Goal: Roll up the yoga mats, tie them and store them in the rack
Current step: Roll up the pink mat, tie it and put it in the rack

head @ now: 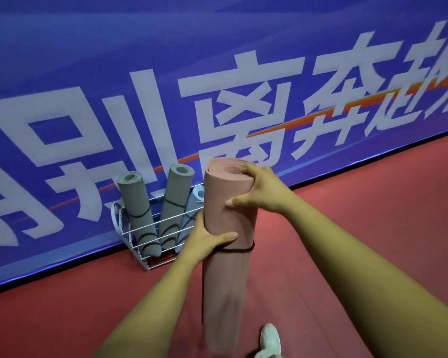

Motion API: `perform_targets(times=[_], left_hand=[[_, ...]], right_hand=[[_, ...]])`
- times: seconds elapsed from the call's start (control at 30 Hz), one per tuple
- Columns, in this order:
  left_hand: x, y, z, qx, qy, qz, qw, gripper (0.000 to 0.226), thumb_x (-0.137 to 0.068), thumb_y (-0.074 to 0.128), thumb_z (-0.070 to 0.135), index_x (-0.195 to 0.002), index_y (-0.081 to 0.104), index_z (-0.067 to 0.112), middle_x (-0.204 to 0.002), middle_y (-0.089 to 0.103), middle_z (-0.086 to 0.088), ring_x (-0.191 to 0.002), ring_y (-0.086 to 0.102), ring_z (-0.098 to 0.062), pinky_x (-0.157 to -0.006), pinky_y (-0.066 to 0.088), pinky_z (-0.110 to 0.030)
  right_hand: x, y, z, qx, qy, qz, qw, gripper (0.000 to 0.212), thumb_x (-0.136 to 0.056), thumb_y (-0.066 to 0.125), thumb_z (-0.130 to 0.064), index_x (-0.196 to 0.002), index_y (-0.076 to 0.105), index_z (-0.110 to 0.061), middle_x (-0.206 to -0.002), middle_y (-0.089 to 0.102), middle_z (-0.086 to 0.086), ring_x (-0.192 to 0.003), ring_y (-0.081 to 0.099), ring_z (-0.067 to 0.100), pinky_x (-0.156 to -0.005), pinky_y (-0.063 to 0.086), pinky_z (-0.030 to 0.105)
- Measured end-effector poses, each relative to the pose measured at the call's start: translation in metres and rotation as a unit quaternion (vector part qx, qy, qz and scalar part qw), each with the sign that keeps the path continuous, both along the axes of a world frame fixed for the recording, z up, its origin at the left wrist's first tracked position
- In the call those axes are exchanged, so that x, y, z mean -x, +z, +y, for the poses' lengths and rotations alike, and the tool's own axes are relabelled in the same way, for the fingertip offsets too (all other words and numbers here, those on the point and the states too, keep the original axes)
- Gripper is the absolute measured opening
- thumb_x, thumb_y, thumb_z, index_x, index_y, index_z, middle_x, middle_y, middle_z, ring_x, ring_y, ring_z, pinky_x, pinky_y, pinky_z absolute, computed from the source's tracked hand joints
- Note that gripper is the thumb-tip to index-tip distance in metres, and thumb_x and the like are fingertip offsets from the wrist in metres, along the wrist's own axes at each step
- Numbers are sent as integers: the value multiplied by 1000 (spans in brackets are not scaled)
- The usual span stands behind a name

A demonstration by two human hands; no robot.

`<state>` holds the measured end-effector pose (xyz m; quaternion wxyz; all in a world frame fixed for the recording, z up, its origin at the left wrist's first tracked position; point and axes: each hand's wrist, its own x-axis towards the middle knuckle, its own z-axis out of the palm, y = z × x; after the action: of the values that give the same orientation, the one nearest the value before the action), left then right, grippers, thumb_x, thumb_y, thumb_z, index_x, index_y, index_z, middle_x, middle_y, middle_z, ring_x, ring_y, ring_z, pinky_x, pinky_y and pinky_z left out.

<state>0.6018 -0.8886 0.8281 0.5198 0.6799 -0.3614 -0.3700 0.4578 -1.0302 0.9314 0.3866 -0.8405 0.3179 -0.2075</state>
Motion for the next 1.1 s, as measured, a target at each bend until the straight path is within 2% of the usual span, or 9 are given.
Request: perform_targets(times=[0.07,0.17,0.3,0.43,0.6,0.8,0.9,0.97,1.1], left_hand=[[-22,-13,-37,-25,4,-7,1000,99,-56,96,25,-136,39,28,-124,60,8,-103,61,5,-77,49,-9],[-56,-28,-92,-59,28,2,998,113,-42,96,46,-139,39,30,-127,61,9,-107,62,0,-90,52,-23],[-97,-40,-144,-116,29,14,993,114,-45,94,46,-141,33,34,-125,58,15,-108,61,0,-90,52,-24],[-149,-64,-170,-157,13,117,980,92,-61,86,23,-141,41,22,-131,58,6,-107,59,2,-82,49,-15],[-213,-104,-195,-186,97,312,927,50,-81,58,64,-118,64,32,-121,64,3,-117,55,-22,-87,49,-50],[-257,-188,-230,-259,115,241,928,40,-86,67,18,-122,53,30,-120,66,2,-109,64,-22,-77,58,-49],[-272,-222,-236,-293,119,220,923,45,-82,65,18,-123,51,27,-117,66,0,-103,66,-22,-66,60,-40],[-281,-260,-234,-311,123,211,918,55,-69,67,26,-122,54,29,-113,67,0,-100,67,-23,-69,61,-46],[-285,-312,-224,-319,134,184,920,54,-62,65,28,-115,59,25,-105,71,0,-98,68,-21,-85,58,-41]], right_hand=[[-23,-17,-40,0,14,13,1000,87,-53,90,-54,-130,53,-38,-120,53,-7,-112,41,11,-91,45,26],[-63,-37,-98,-12,11,18,1000,85,-47,88,-59,-124,54,-45,-125,50,0,-104,44,7,-80,38,16],[-110,-44,-159,-11,53,47,997,70,-54,93,-46,-115,59,-37,-111,45,2,-104,46,12,-85,42,23],[-156,-88,-189,-29,97,81,992,60,-50,93,-42,-97,56,-39,-110,39,0,-97,49,12,-85,48,28],[-199,-181,-195,-53,128,140,980,60,-49,93,-32,-99,60,-23,-118,31,2,-101,50,16,-90,50,28],[-260,-279,-182,-124,91,196,968,57,-58,89,-18,-107,61,-13,-146,21,9,-121,53,28,-91,33,11],[-275,-310,-181,-137,79,232,960,69,-52,93,-30,-112,61,-19,-151,18,10,-125,51,32,-106,40,26],[-281,-344,-177,-159,79,242,954,76,-56,92,-35,-124,61,-18,-150,19,13,-131,46,36,-112,39,38],[-286,-373,-170,-199,75,259,942,57,-90,66,-46,-135,55,-12,-137,28,10,-121,52,27,-114,34,33]])
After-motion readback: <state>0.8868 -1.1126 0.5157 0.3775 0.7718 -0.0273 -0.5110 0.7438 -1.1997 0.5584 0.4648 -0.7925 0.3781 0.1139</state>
